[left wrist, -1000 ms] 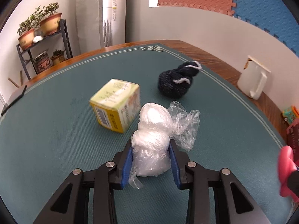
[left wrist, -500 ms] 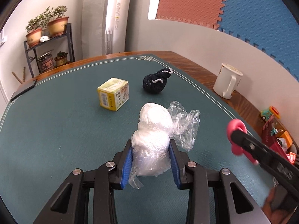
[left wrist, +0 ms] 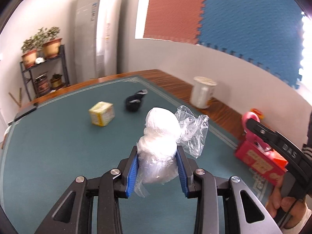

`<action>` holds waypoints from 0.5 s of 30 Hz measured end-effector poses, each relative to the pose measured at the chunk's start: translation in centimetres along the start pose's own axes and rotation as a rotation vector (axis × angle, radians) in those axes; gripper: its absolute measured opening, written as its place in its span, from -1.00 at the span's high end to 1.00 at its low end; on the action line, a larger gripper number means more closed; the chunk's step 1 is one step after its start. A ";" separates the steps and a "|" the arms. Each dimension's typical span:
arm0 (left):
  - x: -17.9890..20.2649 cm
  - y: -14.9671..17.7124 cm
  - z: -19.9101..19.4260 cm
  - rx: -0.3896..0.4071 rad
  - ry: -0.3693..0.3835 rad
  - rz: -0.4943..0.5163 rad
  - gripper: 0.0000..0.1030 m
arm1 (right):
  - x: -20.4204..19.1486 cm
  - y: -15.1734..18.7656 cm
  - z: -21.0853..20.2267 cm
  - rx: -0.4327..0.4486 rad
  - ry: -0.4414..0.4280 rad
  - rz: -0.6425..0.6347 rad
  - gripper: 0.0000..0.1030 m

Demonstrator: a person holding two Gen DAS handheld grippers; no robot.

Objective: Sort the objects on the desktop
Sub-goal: 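Carry the pink knot and the white bundle over the red box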

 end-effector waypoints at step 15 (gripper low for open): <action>17.0 -0.1 -0.6 0.001 0.213 0.175 0.26 | 15.2 -2.6 -13.6 0.130 0.272 0.137 -0.06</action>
Point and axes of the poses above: each gripper's, at about its wrist camera, not at the fingertips, and z roughly the way its jaws point, x to its right, y to its underside, the point moved 10 cm from there along z, roughly the way its jaws point, and after that the axes turned 12 degrees about -y, right-handed, at the moved point
